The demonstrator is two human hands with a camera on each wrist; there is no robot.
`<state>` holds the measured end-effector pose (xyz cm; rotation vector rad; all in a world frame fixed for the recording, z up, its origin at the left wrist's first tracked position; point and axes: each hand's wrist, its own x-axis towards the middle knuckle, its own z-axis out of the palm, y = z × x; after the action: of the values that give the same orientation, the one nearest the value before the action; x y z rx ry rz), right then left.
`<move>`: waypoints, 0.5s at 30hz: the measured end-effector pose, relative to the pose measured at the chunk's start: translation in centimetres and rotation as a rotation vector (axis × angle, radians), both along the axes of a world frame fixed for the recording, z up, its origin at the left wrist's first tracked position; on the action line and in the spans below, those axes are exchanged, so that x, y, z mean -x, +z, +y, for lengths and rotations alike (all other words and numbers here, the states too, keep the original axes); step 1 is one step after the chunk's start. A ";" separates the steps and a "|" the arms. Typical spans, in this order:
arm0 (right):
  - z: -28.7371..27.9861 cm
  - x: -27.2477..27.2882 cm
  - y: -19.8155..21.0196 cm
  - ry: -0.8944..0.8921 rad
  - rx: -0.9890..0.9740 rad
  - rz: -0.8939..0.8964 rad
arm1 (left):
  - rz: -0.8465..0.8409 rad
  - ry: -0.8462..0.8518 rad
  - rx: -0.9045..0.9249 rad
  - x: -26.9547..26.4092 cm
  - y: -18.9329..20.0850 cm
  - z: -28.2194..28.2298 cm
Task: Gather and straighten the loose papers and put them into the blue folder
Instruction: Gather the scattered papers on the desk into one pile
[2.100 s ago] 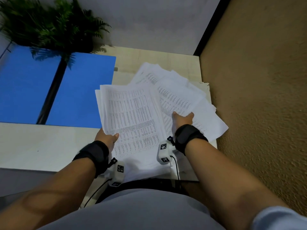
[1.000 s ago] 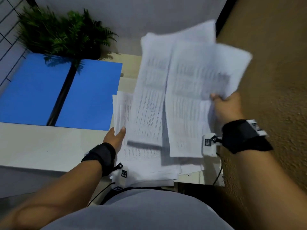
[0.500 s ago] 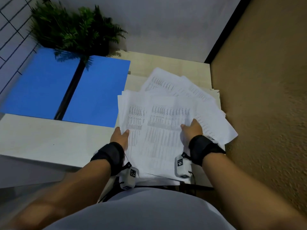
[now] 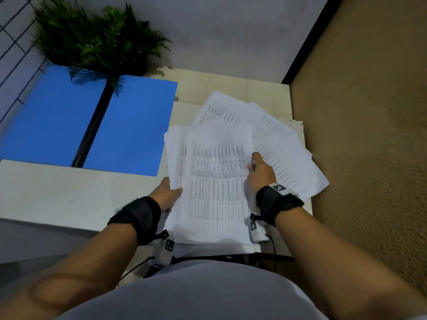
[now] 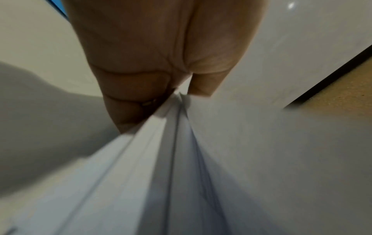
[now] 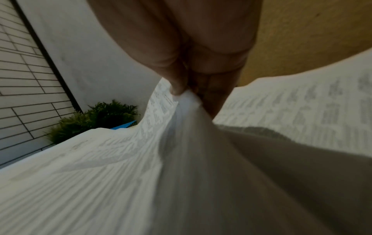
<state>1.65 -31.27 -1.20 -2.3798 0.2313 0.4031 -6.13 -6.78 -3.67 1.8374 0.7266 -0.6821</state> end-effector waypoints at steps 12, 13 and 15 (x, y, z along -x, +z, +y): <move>0.7 0.7 -2.3 -0.269 -0.049 -0.056 | -0.076 0.240 -0.055 -1.0 -1.5 -1.3; -0.4 0.9 -2.3 -0.434 0.050 -0.081 | -0.073 0.237 -0.040 -1.0 -1.7 -1.0; -3.1 1.6 -2.0 -0.714 0.132 0.007 | -0.061 0.163 -0.043 -1.0 -1.8 -0.6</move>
<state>0.03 -34.36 -3.19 -2.2316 1.0909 0.0543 -5.13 -7.38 -5.44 1.8067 0.8461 -0.5055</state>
